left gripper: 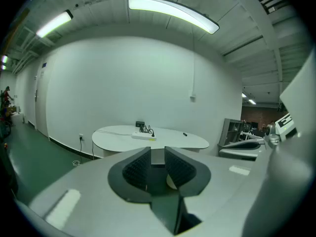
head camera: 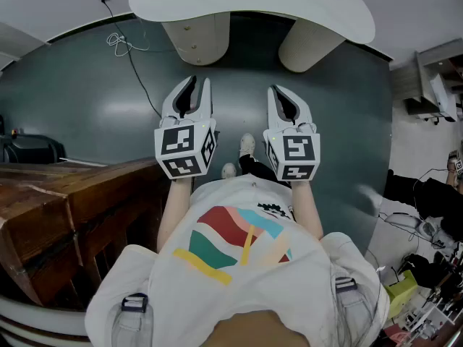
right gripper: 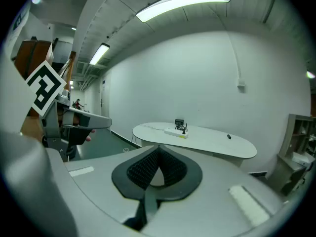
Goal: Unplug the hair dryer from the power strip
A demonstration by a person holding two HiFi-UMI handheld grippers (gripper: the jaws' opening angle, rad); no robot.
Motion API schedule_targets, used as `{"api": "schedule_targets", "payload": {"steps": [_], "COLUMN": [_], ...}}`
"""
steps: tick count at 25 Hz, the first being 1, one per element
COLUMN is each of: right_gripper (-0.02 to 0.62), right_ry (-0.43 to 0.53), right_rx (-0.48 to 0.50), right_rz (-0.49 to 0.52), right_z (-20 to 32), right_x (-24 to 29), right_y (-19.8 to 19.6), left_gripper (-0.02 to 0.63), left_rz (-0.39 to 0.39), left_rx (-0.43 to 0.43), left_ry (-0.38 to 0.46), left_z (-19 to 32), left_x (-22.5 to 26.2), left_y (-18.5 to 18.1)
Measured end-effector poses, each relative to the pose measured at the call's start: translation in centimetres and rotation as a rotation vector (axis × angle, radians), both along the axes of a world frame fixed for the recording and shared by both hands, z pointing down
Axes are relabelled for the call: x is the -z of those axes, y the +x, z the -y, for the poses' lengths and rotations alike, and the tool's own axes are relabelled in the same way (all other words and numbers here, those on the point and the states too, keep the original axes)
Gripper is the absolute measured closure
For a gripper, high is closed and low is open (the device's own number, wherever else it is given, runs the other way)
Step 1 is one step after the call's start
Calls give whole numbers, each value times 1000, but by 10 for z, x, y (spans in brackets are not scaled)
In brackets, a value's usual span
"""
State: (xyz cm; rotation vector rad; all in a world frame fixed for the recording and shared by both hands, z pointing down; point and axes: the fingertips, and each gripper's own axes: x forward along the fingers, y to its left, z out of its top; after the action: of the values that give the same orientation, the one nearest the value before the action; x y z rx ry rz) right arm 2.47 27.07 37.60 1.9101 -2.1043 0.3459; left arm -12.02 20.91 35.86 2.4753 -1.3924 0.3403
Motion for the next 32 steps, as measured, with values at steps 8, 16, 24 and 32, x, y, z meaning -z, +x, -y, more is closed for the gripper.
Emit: {"api": "schedule_targets", "payload": {"steps": [8, 16, 24, 32], "right_gripper": [583, 583, 583, 583], "right_ry": [8, 21, 74, 123], "right_rx": [-6, 26, 34, 49], "right_rz": [6, 41, 40, 63], "right_z": [14, 29, 55, 41], "right_x": [-1, -4, 3, 17], "right_y": [18, 44, 71, 35], "left_gripper": [528, 528, 528, 528], "left_rz": [-4, -7, -7, -14], "left_rx": [11, 58, 77, 116], "left_ry": [5, 27, 67, 100], "left_z": [18, 41, 67, 50], "left_x": [0, 3, 10, 26], "left_y": [10, 28, 50, -1]}}
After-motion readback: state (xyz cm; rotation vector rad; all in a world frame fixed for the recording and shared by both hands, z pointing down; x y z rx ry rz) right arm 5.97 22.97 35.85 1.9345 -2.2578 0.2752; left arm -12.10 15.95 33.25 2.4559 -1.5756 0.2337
